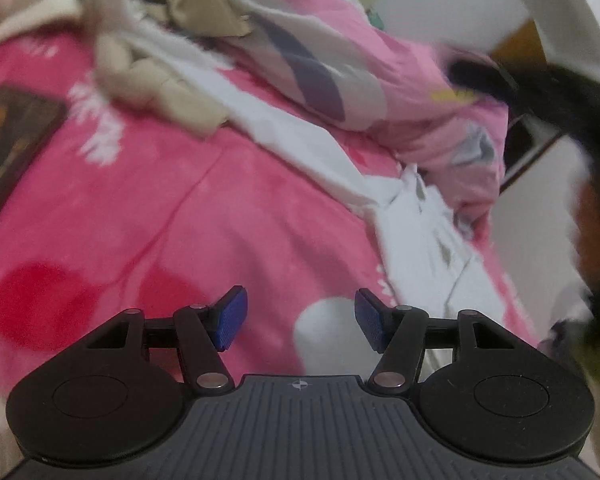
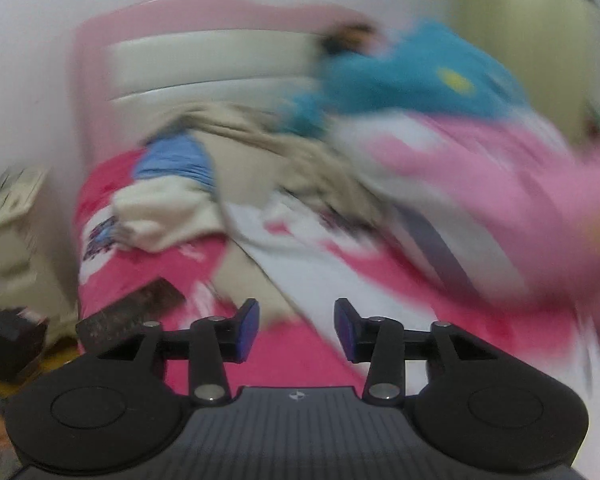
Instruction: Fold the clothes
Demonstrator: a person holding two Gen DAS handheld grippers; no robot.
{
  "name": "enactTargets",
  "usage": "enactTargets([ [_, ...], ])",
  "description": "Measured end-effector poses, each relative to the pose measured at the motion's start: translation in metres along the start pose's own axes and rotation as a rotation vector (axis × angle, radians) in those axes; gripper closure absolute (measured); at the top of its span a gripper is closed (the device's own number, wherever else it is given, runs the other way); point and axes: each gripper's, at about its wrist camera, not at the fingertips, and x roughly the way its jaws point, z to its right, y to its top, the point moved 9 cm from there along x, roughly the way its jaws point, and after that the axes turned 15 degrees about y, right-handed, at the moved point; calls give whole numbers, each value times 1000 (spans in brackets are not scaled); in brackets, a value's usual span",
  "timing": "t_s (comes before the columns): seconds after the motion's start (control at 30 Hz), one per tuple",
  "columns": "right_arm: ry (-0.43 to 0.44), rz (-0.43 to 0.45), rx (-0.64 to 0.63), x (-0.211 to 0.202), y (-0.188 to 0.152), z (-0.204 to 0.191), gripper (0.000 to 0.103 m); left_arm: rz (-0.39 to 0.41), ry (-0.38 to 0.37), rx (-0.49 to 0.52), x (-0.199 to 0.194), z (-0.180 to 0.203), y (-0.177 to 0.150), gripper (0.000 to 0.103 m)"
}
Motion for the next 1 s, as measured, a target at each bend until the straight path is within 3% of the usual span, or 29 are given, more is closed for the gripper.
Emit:
enactTargets([
  [0.13, 84, -84, -167, 108, 43, -12, 55, -6, -64, -63, -12, -19, -3, 43],
  [0.3, 134, -194, -195, 228, 62, -13, 55, -3, -101, -53, -17, -23, -6, 43],
  [0.4, 133, -206, -161, 267, 64, -10, 57, 3, -104, -38, -18, -22, -8, 43],
  [0.43, 132, -208, -141, 277, 64, -8, 63, 7, -103, -29, -17, -21, -8, 43],
  [0.5, 131, -219, -78, 289, 62, -1, 86, 12, -94, -12, -17, -19, -9, 43],
  [0.53, 122, -214, -60, 290, 62, 3, 96, 14, -91, -4, -17, -17, -10, 43],
  [0.77, 121, -21, 81, 218, 92, 25, 101, 32, -65, 23, -18, -11, -14, 43],
  [1.0, 79, 277, 254, 62, 120, 58, 101, 42, -1, 23, -18, -5, -15, 43],
])
